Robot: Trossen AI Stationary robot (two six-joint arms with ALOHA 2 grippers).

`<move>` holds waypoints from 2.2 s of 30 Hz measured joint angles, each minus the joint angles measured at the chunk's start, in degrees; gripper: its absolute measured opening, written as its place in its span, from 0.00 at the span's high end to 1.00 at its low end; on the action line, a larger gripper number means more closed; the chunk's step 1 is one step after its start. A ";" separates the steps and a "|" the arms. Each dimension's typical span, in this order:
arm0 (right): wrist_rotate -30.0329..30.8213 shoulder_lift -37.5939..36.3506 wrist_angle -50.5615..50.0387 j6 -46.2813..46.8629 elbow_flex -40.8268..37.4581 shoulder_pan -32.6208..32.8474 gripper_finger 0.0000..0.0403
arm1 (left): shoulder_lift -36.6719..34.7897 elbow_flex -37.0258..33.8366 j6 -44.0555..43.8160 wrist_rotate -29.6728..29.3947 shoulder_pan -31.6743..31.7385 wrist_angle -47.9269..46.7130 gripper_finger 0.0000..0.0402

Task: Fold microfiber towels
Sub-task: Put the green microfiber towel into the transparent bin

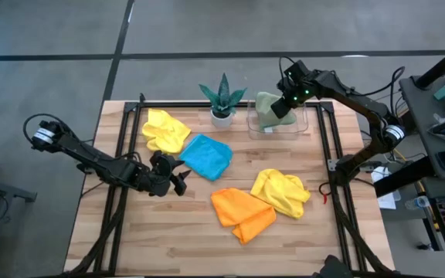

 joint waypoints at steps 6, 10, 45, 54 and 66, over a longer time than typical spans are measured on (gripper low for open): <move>0.00 0.00 0.32 0.02 0.00 0.00 0.97 | 0.00 0.00 0.01 0.00 0.00 0.10 0.48; -0.02 0.00 0.54 0.04 -0.01 0.00 0.97 | 0.00 0.00 0.01 0.00 0.00 0.11 0.48; -2.48 0.12 1.27 1.74 -0.54 0.00 0.97 | 0.00 0.00 1.52 -0.61 0.00 0.57 0.48; 3.09 0.22 3.41 2.45 -4.41 0.00 0.97 | 0.00 0.00 1.52 -0.63 0.00 0.57 0.48; 3.83 0.26 7.72 2.21 -7.61 0.00 0.97 | 0.00 0.00 1.54 -0.86 0.00 0.57 0.48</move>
